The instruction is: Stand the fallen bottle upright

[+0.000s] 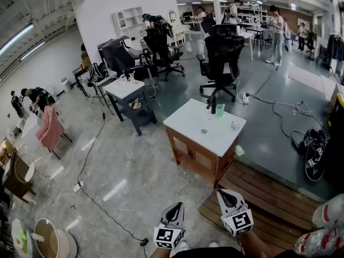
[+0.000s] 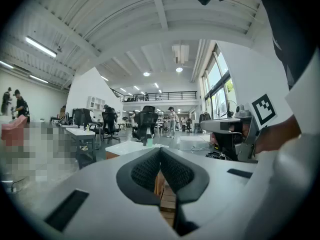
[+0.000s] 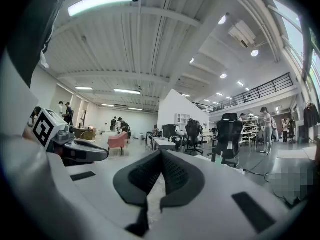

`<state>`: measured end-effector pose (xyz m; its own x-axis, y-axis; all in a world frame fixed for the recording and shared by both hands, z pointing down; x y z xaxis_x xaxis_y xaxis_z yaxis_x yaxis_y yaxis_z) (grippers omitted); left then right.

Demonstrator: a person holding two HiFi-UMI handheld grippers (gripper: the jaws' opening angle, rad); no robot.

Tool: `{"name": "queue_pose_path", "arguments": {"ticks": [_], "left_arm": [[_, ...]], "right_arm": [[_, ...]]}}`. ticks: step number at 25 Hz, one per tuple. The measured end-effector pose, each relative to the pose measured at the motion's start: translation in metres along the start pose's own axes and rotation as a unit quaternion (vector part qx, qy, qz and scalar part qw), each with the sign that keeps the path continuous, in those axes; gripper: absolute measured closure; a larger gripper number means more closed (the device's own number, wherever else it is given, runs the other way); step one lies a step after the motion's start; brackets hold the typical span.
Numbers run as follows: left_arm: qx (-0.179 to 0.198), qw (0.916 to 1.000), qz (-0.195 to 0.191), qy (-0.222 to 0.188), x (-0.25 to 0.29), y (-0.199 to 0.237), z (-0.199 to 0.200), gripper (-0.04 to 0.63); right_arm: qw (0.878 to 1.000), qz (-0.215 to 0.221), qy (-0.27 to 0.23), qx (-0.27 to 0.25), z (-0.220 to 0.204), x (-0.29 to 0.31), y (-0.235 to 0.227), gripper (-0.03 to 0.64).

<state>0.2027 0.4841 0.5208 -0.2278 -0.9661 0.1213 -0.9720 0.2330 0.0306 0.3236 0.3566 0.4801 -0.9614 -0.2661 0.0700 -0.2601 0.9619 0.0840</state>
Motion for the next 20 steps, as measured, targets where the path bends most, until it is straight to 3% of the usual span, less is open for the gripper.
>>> {"name": "queue_pose_path", "arguments": {"ticks": [12, 20], "left_arm": [[0.011, 0.9995, 0.002, -0.028, -0.038, 0.053, 0.022, 0.578], [0.013, 0.9996, -0.019, -0.016, -0.05, 0.08, 0.013, 0.578]], "right_arm": [[1.0, -0.018, -0.004, -0.002, 0.017, 0.013, 0.051, 0.604], [0.999, -0.027, -0.026, 0.004, 0.021, 0.034, 0.082, 0.601]]}}
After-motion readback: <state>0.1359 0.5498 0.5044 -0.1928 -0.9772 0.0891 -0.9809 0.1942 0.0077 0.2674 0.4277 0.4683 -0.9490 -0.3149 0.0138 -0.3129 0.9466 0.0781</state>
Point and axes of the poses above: the fingertips, and each gripper's own axes: x forward along the fingers, y to its left, z out of its top, the point moved 3 cm from there along -x, backward along the fingers, and after that the axes turned 4 degrees about z, right-handed, at the moved point
